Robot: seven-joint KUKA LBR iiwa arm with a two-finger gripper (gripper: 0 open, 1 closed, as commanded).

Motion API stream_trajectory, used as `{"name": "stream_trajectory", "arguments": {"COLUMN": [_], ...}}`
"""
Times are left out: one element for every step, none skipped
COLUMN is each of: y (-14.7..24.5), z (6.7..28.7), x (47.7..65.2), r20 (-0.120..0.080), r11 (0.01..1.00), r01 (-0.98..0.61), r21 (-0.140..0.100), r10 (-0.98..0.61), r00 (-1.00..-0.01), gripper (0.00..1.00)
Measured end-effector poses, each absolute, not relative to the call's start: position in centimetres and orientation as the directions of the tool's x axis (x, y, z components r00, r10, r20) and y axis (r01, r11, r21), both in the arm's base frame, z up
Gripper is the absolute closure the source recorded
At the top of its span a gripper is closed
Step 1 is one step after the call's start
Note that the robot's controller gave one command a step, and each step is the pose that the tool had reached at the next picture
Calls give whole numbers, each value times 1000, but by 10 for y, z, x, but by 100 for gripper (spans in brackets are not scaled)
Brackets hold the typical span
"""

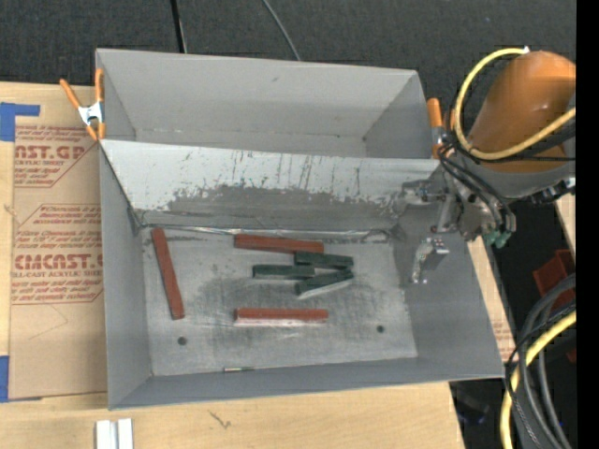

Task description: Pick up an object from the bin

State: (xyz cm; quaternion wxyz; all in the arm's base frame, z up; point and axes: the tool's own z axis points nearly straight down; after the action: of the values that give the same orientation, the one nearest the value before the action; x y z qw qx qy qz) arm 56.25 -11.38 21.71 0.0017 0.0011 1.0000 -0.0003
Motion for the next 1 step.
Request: {"name": "stream_trajectory", "arguments": {"y": [-91], "z": [160], "x": [548], "r20": [-7], "r11": [1000], "r01": [2], "r21": [-1], "r10": [2], "r00": [-1000], "gripper": [0]}}
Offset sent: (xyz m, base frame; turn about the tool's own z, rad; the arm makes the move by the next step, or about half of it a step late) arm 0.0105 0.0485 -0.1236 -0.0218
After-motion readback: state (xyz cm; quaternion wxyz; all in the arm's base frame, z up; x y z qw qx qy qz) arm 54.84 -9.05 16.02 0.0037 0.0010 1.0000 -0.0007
